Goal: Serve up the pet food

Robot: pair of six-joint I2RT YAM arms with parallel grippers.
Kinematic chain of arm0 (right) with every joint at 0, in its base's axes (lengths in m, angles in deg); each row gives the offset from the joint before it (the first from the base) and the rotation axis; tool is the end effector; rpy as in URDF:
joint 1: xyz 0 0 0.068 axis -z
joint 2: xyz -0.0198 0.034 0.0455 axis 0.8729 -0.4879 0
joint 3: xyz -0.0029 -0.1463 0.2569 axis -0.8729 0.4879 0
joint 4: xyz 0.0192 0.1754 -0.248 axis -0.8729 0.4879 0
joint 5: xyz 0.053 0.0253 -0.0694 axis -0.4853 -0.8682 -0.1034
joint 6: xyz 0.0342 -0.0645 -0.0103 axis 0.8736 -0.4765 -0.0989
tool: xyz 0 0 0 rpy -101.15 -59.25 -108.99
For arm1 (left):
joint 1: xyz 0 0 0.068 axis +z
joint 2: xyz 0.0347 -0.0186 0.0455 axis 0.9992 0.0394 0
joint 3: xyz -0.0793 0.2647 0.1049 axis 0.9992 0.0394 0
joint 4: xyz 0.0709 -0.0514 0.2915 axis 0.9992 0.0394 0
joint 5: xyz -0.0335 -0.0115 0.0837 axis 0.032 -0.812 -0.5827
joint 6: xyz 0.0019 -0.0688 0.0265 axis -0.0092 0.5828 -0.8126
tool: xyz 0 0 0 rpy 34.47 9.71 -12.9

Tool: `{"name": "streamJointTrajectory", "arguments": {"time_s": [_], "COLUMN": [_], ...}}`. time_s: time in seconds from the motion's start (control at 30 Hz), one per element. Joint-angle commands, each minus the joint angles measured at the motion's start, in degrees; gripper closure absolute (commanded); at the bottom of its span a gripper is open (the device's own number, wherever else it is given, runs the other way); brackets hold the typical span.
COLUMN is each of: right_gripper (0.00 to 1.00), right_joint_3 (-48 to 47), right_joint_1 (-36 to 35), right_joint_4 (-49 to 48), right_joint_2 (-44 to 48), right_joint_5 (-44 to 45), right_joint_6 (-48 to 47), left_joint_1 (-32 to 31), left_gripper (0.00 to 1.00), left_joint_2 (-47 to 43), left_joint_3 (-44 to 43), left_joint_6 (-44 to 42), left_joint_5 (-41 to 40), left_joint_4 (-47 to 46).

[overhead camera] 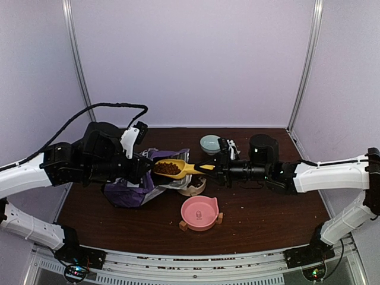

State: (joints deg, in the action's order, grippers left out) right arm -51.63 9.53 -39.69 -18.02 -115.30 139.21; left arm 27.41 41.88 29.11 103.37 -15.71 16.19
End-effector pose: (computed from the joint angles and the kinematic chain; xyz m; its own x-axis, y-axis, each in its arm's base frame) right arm 0.2092 0.3115 0.2575 -0.9779 0.0944 -0.1865 -0.1675 0.1799 0.9693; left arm 0.1604 -0.2495 0.3417 -0.6097 0.0564 -0.7906 0.4865 0.8140 -0.3172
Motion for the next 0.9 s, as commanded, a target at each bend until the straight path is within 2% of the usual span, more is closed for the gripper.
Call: {"name": "streamJointTrajectory", "arguments": {"time_s": [0.0,0.23,0.87], "right_gripper": [0.88,0.88,0.88], "right_joint_3": [2.2,5.2,5.8], "right_joint_1": [0.5,0.5,0.7], "right_joint_4": [-5.7,-9.1,-4.2], "right_joint_2": [4.1,6.3,12.3], "right_joint_5": [1.2,1.9,2.8], "right_joint_6": [2.9,5.0,3.8], "left_joint_1": [0.6,0.8,2.4], "left_gripper": [1.0,1.0,1.0], "left_joint_2": [-1.8,-1.7,-1.4], "left_joint_3": [-0.1,-0.4,-2.5], "left_joint_6": [0.8,1.3,5.4], "left_joint_5": [-2.3,-2.7,-7.3], "left_joint_4": [-3.9,-4.0,-2.5]}}
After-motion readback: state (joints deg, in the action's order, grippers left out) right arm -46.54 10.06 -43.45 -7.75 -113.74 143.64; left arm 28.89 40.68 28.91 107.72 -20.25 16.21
